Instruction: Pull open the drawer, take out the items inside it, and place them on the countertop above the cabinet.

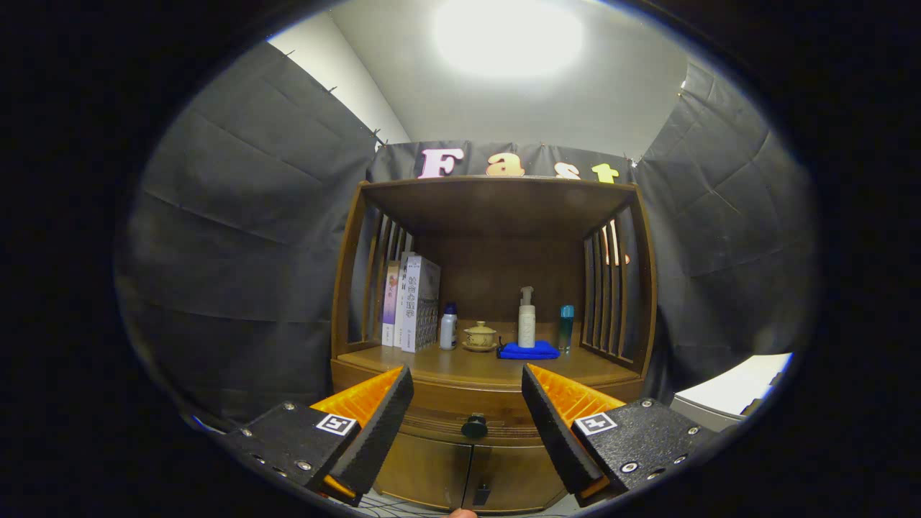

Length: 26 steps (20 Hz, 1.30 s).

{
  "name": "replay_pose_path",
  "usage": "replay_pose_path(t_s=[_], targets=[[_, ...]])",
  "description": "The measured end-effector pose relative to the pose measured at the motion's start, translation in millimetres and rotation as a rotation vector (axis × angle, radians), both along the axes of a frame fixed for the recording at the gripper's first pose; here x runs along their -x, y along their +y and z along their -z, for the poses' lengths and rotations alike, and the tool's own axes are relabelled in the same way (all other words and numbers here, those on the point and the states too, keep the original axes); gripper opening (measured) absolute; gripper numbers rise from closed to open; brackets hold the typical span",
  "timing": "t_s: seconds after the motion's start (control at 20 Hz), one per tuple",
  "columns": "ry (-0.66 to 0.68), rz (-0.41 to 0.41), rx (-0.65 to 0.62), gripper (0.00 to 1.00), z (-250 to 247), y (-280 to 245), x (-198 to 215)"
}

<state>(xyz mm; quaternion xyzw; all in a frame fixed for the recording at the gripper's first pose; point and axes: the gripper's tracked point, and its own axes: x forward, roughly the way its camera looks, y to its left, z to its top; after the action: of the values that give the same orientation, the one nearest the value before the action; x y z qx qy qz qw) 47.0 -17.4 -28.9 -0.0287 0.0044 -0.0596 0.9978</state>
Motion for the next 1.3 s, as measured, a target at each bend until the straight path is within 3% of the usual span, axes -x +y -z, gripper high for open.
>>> replay_pose_path(t_s=[0.75, 1.3], targets=[[0.116, 0.113, -0.070, 0.95, 86, -32, -77], [0.225, 0.099, -0.159, 0.92, 150, -29, -116]])
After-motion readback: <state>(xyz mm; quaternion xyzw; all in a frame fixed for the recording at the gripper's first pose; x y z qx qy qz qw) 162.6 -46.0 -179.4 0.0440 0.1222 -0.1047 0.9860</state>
